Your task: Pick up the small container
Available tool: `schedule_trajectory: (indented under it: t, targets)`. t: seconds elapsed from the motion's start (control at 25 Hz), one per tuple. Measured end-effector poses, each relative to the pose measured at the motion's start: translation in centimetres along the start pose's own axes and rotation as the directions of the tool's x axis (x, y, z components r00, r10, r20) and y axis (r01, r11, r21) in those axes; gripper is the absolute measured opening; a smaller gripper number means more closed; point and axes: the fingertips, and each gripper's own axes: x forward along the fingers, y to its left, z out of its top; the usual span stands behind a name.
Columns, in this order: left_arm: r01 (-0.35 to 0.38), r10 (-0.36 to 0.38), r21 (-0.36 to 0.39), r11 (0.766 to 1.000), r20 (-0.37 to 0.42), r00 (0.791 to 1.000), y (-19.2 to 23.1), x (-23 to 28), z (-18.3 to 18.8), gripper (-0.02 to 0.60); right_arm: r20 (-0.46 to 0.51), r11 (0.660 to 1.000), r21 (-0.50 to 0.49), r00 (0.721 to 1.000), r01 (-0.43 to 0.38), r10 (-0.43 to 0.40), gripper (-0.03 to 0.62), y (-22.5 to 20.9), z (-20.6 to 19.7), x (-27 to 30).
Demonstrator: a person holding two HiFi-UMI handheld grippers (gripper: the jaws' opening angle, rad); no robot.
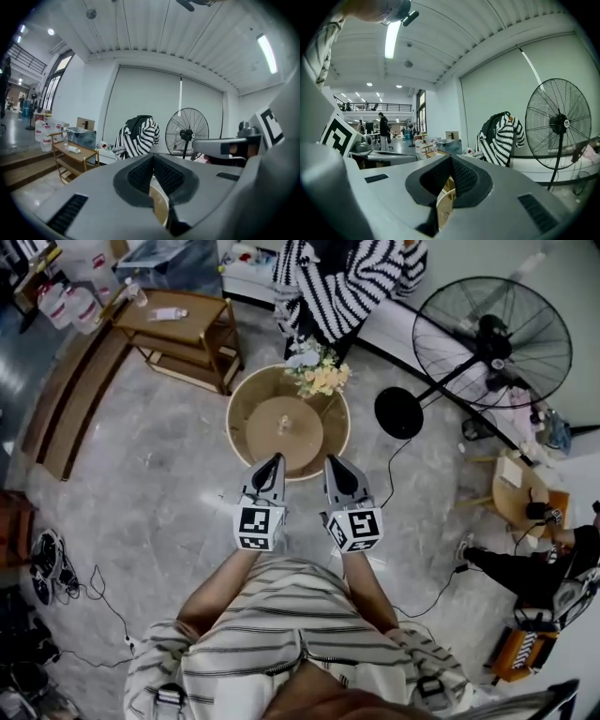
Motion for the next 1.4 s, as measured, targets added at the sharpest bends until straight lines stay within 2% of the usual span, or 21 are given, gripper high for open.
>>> schedule_trajectory:
  t: [0.08, 0.24, 0.44, 0.72, 1.16, 1.4]
  targets:
    - [0.020, -0.020, 0.027, 0.999, -0.002, 1.000, 0.9, 1.4, 0.5, 0.002, -0.003, 1.000, -0.003, 1.000, 0.008, -0.008, 0.009, -0.5, 0.3, 1.9]
    - [0.004, -0.005, -0.023, 1.000, -0.021, 1.000, 3.9, 3.1, 0.5, 0.000, -0.008, 0.999, -0.036, 1.000, 0.008, -0.008, 0.009, -0.8, 0.7, 5.1]
    - [-0.022, 0.021, -0.022, 1.000, -0.053, 0.998, 6.0, 5.7, -0.9, 0.000, -0.009, 1.000, -0.012, 1.000, 0.002, -0.003, 0.009, -2.4, 0.0, 7.8]
    - [-0.065, 0.062, -0.031, 0.997, -0.107, 0.992, 6.5, 9.3, -3.5, 0.002, -0.032, 1.000, 0.008, 0.999, -0.021, 0.021, 0.009, -5.3, -1.8, 9.7]
    - [-0.151, 0.140, -0.041, 0.988, -0.189, 0.972, 6.9, 14.2, -10.6, 0.002, -0.119, 0.997, 0.032, 0.990, -0.076, 0.079, 0.009, -8.7, -10.0, 13.7]
    - [-0.173, 0.162, -0.030, 0.985, -0.228, 0.960, 7.3, 16.7, -16.5, 0.002, -0.172, 0.995, 0.053, 0.981, -0.085, 0.092, 0.009, -10.8, -15.5, 15.1]
